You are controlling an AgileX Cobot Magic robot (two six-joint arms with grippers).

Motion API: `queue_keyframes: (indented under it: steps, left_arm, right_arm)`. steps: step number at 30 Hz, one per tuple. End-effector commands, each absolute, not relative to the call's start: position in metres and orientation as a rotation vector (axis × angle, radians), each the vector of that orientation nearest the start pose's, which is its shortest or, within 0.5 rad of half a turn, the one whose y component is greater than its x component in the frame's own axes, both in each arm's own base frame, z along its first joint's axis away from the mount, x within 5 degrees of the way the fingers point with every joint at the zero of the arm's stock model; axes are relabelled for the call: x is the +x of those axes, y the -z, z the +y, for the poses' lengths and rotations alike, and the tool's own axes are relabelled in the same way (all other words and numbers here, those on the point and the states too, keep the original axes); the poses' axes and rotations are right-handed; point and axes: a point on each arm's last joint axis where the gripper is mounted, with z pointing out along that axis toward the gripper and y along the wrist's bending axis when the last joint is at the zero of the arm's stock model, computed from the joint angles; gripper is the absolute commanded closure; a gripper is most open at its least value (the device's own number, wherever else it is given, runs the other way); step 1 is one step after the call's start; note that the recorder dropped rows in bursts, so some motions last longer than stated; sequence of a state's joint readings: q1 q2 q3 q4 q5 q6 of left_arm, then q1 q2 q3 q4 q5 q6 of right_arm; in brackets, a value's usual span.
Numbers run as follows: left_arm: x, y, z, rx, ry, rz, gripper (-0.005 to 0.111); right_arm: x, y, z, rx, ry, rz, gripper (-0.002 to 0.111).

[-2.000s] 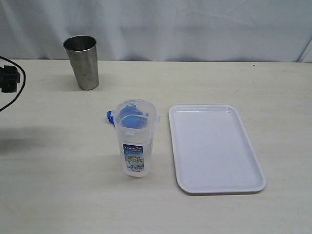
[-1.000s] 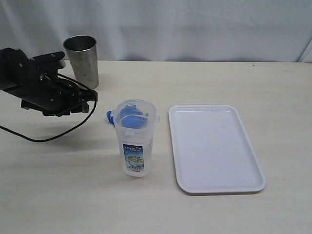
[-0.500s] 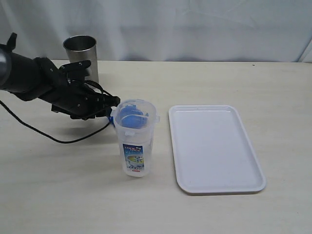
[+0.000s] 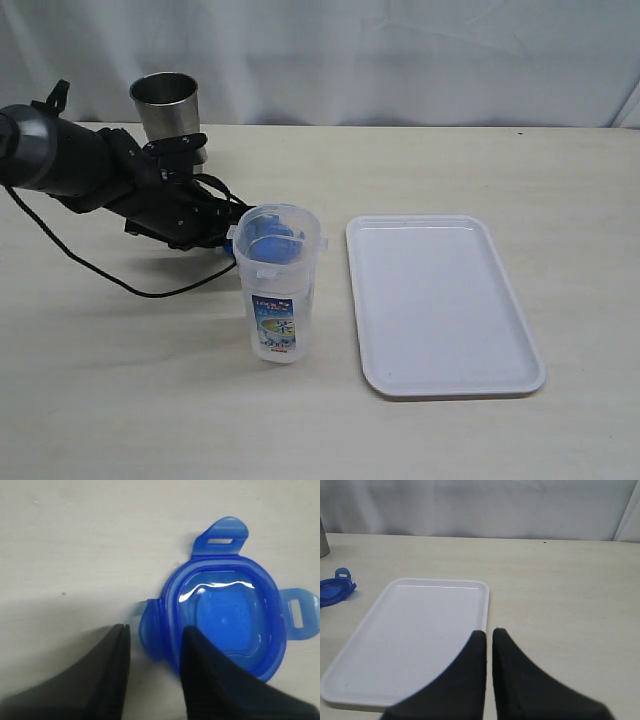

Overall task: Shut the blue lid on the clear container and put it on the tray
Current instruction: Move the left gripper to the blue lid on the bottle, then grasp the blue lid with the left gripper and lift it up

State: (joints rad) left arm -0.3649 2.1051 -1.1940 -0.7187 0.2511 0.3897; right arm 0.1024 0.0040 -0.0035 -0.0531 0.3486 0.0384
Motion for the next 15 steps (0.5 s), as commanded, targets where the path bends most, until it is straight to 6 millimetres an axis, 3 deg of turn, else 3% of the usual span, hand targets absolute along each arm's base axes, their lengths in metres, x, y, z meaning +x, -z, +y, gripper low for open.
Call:
queue_keyframes:
  steps: [1,7,15]
  left_arm:
    - [0.3800,-0.1025,-0.1622,0.136,0.451,2.618,0.087]
    - [0.3792,-0.1022,-0.1625,0.142,0.455,2.626,0.106]
    - [0.3780,-0.1025,-0.1605,0.259,0.407,2.628,0.107]
  right_arm:
    - [0.0534,-0.1820,0.0032,-0.086,-0.037,1.827,0.104]
    - [0.0534,-0.1820,0.0032,-0.086,-0.037,1.827,0.104]
    - [0.0534,-0.1820,0.0032,-0.086,-0.037,1.827,0.104]
